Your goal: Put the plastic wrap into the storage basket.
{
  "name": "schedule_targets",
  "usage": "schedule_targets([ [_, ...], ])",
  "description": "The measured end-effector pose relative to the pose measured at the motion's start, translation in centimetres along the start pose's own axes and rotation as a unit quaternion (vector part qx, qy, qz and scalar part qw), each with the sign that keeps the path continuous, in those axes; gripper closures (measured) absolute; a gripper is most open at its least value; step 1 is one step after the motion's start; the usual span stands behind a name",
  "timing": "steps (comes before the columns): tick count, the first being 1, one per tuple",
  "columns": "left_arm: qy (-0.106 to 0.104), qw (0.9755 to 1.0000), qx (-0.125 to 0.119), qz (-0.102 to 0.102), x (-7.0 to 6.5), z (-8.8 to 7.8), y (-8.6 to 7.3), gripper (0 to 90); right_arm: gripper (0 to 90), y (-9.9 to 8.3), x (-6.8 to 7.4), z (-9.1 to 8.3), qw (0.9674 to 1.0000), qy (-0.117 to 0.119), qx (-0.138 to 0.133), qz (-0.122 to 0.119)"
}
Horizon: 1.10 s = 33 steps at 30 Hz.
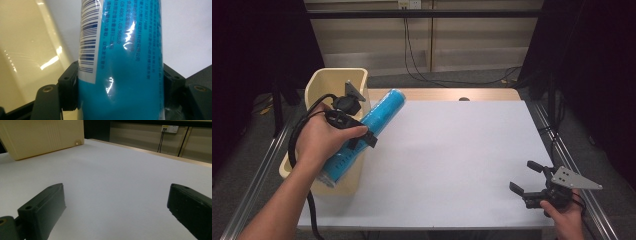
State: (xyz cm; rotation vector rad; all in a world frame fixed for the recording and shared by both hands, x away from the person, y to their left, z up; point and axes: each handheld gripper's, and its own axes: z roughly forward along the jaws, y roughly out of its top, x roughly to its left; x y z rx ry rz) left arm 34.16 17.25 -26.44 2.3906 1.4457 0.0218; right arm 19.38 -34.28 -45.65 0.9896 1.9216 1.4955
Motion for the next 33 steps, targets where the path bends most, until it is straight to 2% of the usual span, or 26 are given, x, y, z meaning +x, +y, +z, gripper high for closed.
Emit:
schedule_targets([
  [14, 0.026, 0.9987, -0.006, -0.044, 2.5, -1.3, -0.8, 31.9, 1.0, 0.0, 0.0, 0.1, 1.0000, 0.001, 0.001, 0.001],
  [17, 0.027, 0.9977, -0.012, -0.061, 3.2, -1.8, -1.3, 31.9, 1.0, -0.1, 0.0, 0.2, 1.0000, 0.002, 0.004, 0.002],
  [21, 0.039, 0.9969, -0.013, -0.067, 3.6, -2.0, -1.7, 31.9, 1.0, 0.0, 0.1, 0.3, 1.0000, 0.003, 0.002, 0.000],
  [23, 0.034, 0.9968, -0.016, -0.071, 3.9, -2.3, -2.0, 31.9, 1.0, 0.0, 0.1, 0.3, 1.0000, 0.003, 0.003, -0.001],
  [33, 0.037, 0.9954, -0.032, -0.082, 4.4, -3.4, -2.7, 31.9, 1.0, 0.0, 0.2, 0.5, 1.0000, 0.006, 0.004, -0.001],
])
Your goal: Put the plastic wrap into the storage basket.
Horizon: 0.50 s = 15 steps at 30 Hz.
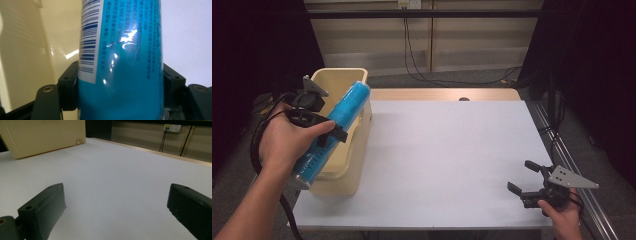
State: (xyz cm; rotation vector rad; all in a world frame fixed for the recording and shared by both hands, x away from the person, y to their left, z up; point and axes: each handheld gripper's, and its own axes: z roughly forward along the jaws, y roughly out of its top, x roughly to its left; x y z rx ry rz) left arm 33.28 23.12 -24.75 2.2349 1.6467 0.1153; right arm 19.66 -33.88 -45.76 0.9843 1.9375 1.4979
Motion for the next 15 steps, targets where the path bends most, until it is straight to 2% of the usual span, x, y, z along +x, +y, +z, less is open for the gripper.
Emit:
schedule_targets([
  [5, 0.007, 0.9998, -0.015, -0.013, 0.6, -0.4, -0.3, 31.9, 1.0, 0.0, 0.0, 0.0, 1.0000, 0.000, 0.000, 0.000],
  [15, 0.028, 0.9986, -0.001, -0.044, 1.9, 0.1, -1.1, 31.9, 1.0, 0.0, 0.0, 0.0, 1.0000, 0.002, -0.001, 0.000],
])
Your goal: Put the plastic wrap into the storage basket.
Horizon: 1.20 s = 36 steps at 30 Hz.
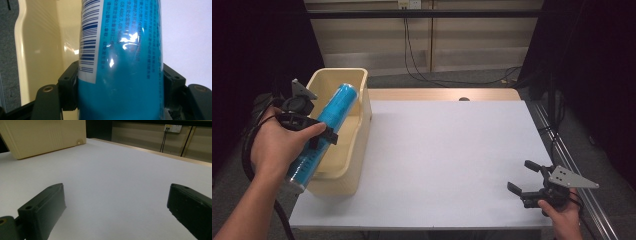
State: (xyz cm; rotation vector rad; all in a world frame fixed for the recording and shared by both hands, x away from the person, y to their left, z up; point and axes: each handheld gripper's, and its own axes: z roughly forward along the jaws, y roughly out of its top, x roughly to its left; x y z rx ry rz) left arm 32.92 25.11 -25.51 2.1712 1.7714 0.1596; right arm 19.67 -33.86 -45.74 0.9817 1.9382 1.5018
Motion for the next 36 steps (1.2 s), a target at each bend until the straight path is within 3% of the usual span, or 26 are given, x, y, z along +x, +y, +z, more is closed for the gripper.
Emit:
schedule_targets([
  [12, 0.000, 0.9993, 0.021, -0.032, 1.5, 1.2, -0.5, 31.9, 1.0, 0.0, 0.0, 0.0, 1.0000, 0.000, -0.001, 0.001],
  [22, -0.002, 0.9975, 0.043, -0.056, 1.5, 2.4, -0.5, 31.8, 1.0, 0.0, 0.0, 0.0, 1.0000, 0.000, -0.001, 0.000],
  [23, -0.001, 0.9976, 0.047, -0.051, 1.5, 2.5, -0.5, 31.8, 1.0, 0.0, -0.1, 0.0, 1.0000, 0.000, -0.001, 0.000],
  [24, -0.003, 0.9969, 0.049, -0.061, 1.4, 2.6, -0.5, 31.8, 1.0, 0.0, -0.1, 0.0, 1.0000, 0.000, -0.001, 0.000],
  [28, -0.004, 0.9957, 0.066, -0.064, 1.5, 3.0, -0.5, 31.8, 1.0, 0.0, -0.1, 0.0, 1.0000, -0.001, -0.002, -0.001],
  [36, -0.005, 0.9945, 0.076, -0.071, 1.4, 3.4, -0.5, 31.7, 1.0, 0.0, 0.0, 0.1, 1.0000, 0.000, -0.001, 0.000],
])
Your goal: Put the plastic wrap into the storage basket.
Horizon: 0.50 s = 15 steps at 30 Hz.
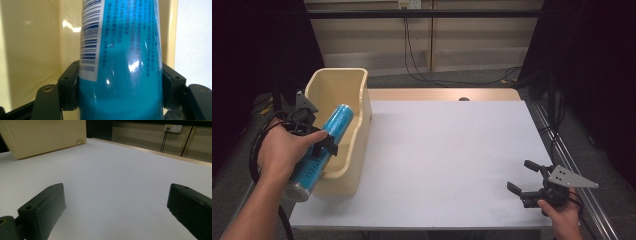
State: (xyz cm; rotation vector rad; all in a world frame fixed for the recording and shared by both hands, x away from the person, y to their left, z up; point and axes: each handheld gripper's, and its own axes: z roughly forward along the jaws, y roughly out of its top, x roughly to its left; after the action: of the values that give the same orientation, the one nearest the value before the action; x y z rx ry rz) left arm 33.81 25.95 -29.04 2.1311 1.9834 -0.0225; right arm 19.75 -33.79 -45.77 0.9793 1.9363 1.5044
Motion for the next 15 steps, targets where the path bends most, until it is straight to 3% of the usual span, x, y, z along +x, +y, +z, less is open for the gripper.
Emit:
schedule_targets([
  [6, 0.005, 0.9999, -0.009, 0.002, -0.2, -0.7, 0.2, 30.8, 1.0, 0.0, 0.0, 0.0, 1.0000, 0.000, 0.002, -0.002],
  [8, 0.012, 0.9990, -0.043, -0.004, -0.4, -1.8, 0.2, 33.5, 1.0, 0.0, 0.0, 0.1, 1.0000, 0.000, 0.001, -0.001],
  [9, -0.027, 0.9978, -0.060, -0.010, -0.5, -3.1, 0.3, 45.6, 1.0, 0.0, 0.0, 0.0, 1.0000, 0.001, 0.000, -0.001],
  [10, -0.027, 0.9978, -0.060, -0.010, -0.5, -3.1, 0.3, 44.7, 1.0, 0.0, 0.0, 0.0, 1.0000, 0.001, 0.000, -0.001],
  [12, -0.006, 0.9982, -0.060, 0.008, -0.9, -3.6, 0.3, 40.7, 1.0, 0.0, 0.0, 0.0, 1.0000, 0.001, 0.000, -0.001],
  [15, -0.031, 0.9975, -0.061, 0.019, -1.5, -3.7, 0.3, 35.6, 1.0, 0.0, 0.0, 0.0, 1.0000, 0.002, 0.000, -0.001],
])
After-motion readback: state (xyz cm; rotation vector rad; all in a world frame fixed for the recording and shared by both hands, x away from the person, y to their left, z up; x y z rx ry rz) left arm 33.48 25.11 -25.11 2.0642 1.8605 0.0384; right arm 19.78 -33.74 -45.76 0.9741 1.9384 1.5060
